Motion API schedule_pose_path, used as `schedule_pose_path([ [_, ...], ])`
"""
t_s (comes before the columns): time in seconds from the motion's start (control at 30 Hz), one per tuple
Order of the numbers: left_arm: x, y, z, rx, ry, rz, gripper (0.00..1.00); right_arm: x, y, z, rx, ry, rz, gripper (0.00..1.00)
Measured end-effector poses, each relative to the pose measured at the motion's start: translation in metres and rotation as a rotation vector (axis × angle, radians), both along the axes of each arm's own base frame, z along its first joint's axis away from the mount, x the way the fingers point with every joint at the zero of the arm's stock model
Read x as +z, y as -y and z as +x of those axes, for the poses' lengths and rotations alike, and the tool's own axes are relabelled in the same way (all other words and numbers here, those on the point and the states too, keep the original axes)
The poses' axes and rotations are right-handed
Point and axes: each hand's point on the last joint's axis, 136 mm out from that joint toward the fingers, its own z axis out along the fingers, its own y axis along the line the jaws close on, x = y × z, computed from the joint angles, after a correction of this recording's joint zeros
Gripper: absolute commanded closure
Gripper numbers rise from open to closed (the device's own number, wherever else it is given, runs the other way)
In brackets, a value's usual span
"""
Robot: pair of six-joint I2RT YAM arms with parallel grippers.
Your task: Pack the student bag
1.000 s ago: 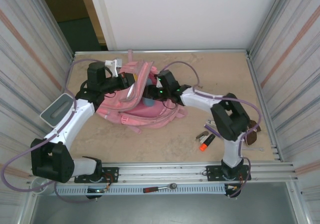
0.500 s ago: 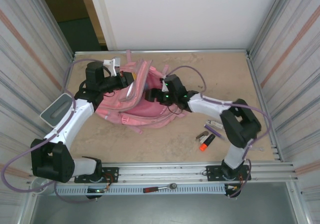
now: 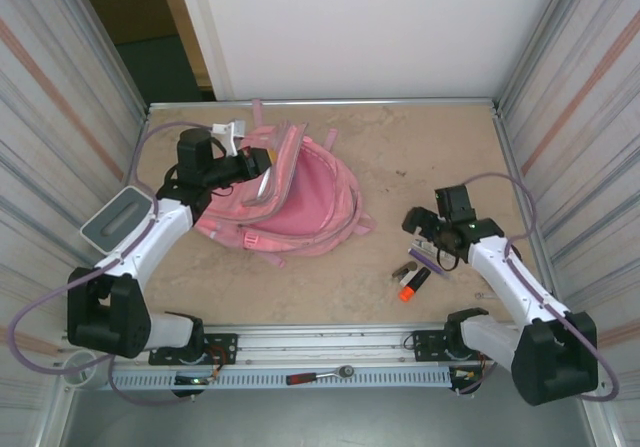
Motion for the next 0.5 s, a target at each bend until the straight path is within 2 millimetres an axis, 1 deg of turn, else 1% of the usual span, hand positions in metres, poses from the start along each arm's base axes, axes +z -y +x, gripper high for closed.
schedule_pose_path([
  [0.07, -0.004, 0.002, 0.003, -0.009, -0.003, -0.003, 1.00, -0.015, 0.008, -0.012, -0.038, -0.060, 0.026, 0.00],
  [0.23, -0.014, 0.007, 0.007, -0.034, -0.017, -0.010, 1.00, -0.031, 0.006, -0.023, -0.061, -0.126, 0.084, 0.01],
  [0.4, -0.024, 0.014, 0.008, -0.067, -0.037, -0.015, 1.00, -0.037, 0.005, -0.021, -0.085, -0.135, 0.107, 0.01],
  [0.5, -0.026, 0.015, 0.009, -0.075, -0.038, -0.016, 1.00, -0.040, 0.006, -0.017, -0.098, -0.132, 0.109, 0.00],
])
